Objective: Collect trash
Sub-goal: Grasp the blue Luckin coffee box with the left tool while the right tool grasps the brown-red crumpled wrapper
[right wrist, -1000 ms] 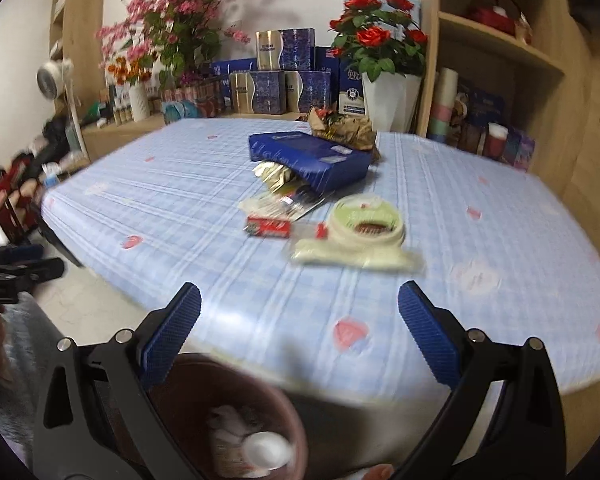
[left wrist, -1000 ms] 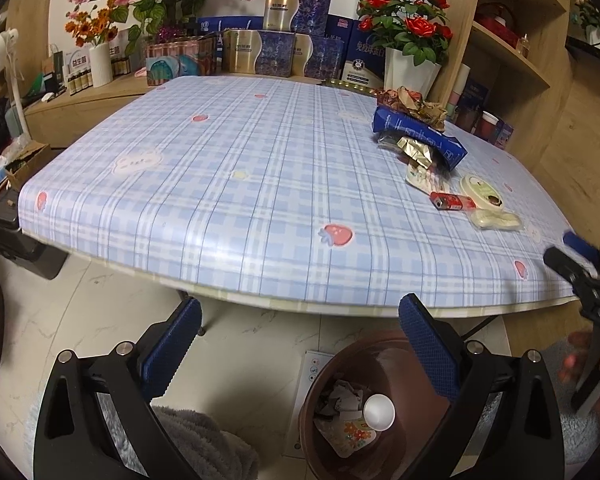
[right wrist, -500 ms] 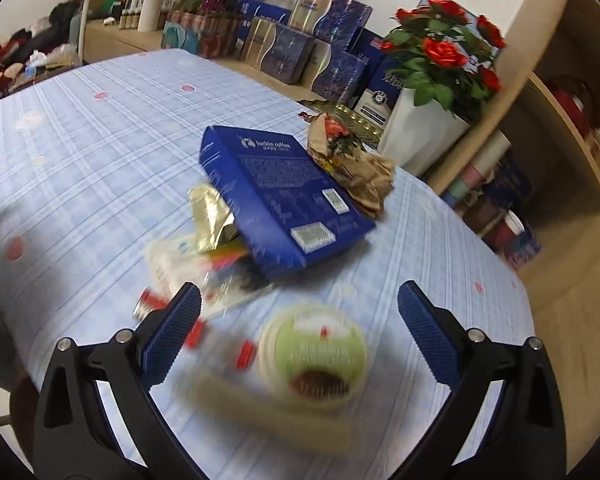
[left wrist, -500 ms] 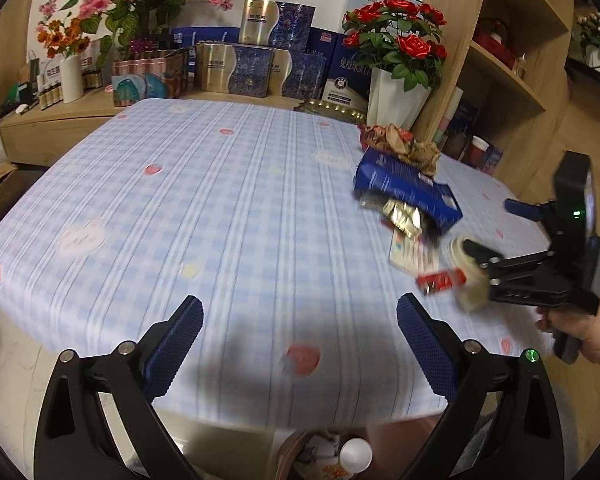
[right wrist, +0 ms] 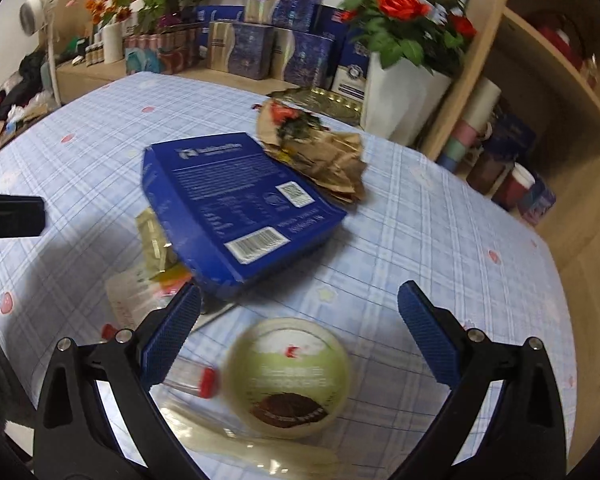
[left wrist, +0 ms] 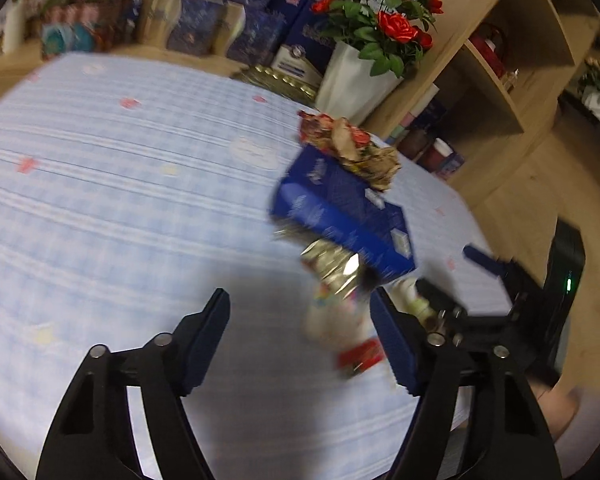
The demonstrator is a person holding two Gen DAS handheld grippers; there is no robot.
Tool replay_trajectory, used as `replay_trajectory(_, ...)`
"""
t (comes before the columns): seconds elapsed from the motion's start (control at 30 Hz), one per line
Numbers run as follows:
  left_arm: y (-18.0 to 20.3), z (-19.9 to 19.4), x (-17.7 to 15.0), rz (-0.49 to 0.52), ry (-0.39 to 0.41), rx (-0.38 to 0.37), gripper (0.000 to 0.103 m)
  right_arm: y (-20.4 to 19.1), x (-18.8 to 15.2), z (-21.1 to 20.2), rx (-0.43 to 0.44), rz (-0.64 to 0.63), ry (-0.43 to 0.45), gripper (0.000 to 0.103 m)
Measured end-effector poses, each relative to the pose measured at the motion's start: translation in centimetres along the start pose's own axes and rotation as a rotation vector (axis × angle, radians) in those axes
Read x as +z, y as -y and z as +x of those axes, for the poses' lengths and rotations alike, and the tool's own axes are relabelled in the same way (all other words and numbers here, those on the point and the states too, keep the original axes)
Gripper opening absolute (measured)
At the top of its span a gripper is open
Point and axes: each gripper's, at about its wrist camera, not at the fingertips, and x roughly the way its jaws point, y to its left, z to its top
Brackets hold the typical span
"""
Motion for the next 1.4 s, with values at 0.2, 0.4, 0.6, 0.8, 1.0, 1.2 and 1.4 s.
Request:
replay_trajectory(0.2, -0.5, 4.9, 2.8, -0.214, -0.045, -0.108, 0.067, 2.7, 0.0, 0.4, 0.000, 0.039, 0.004, 0.097)
replay_trajectory(0.4, -2.2, 7.4, 4.0, -0.397, -0.047, -0.176, 0.065, 5.2, 0.1, 0.6, -0.006, 0.075, 0.009, 0.097)
replay_trajectory(0.6, -2.9, 8.5, 4.4, -0.475, -0.021, -0.229, 0.062, 6.9, -0.2, 1.6, -0.011, 0.094, -0.005, 0.097)
replay_trajectory(0.8, -2.4, 9.4, 4.8, -0.446, -0.019, -0.180, 0.040, 7.2, -0.1, 2.2, -0.004, 0.088, -0.015, 0.097)
replay_trajectory(1.0, -0.8, 7.4, 5.4, -0.319, 0.010, -0.180, 0.028, 6.7, 1.3, 2.4, 0.015, 0.060, 0.001, 0.097)
replay_trajectory(1.2, -0.2, 3.8, 6.3, -0.256, 0.035, -0.141, 0.022, 5.9, 4.0, 3.2, 0.040, 0.033, 0.023, 0.097)
replay_trajectory(1.4, -1.7, 0.1, 7.3, -0.275, 0.101, -0.144, 0.018, 4.0, 6.8, 4.7, 0.074, -0.015, 0.038, 0.097)
